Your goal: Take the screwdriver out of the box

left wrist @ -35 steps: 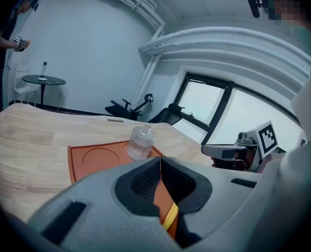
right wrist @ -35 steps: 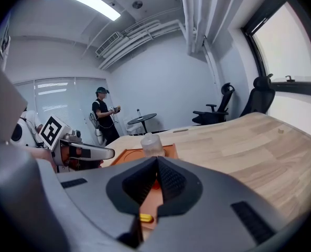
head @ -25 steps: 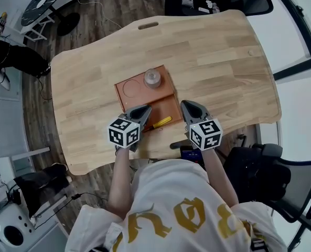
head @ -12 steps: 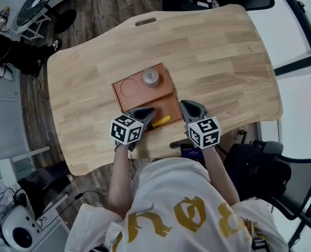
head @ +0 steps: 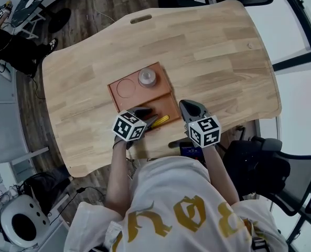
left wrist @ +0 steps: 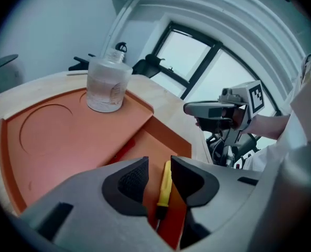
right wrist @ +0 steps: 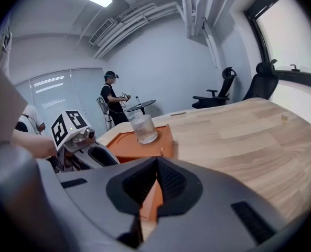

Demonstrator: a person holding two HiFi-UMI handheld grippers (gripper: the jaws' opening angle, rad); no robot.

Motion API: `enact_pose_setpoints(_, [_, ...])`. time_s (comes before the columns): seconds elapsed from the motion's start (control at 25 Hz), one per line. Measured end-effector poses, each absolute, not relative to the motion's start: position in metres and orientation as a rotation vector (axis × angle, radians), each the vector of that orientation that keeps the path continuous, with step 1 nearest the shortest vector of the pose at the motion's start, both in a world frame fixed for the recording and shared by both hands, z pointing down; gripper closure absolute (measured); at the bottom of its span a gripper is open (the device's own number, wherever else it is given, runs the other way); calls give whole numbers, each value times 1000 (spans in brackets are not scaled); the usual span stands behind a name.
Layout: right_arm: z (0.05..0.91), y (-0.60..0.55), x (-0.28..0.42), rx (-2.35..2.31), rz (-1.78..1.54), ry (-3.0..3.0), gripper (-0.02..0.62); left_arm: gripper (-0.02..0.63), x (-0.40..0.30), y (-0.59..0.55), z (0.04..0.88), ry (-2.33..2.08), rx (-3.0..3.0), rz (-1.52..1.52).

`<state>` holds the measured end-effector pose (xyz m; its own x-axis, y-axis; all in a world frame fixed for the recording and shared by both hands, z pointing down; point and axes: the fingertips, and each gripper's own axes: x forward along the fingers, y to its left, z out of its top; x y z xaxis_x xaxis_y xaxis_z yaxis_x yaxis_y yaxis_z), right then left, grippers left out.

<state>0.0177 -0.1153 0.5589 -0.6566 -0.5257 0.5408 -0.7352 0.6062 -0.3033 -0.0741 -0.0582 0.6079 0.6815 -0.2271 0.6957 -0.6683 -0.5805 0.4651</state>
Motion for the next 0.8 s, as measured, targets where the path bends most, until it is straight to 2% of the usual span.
enact_pose_setpoints(0.16, [562,-116,19,1011,725,-2429,584,472,-64,-50,620,-584,2143,839])
enact_pose_setpoints(0.8, [564,-125,25,1036,737,-2420,584,460,-47,-31,660,-323,2147,1263])
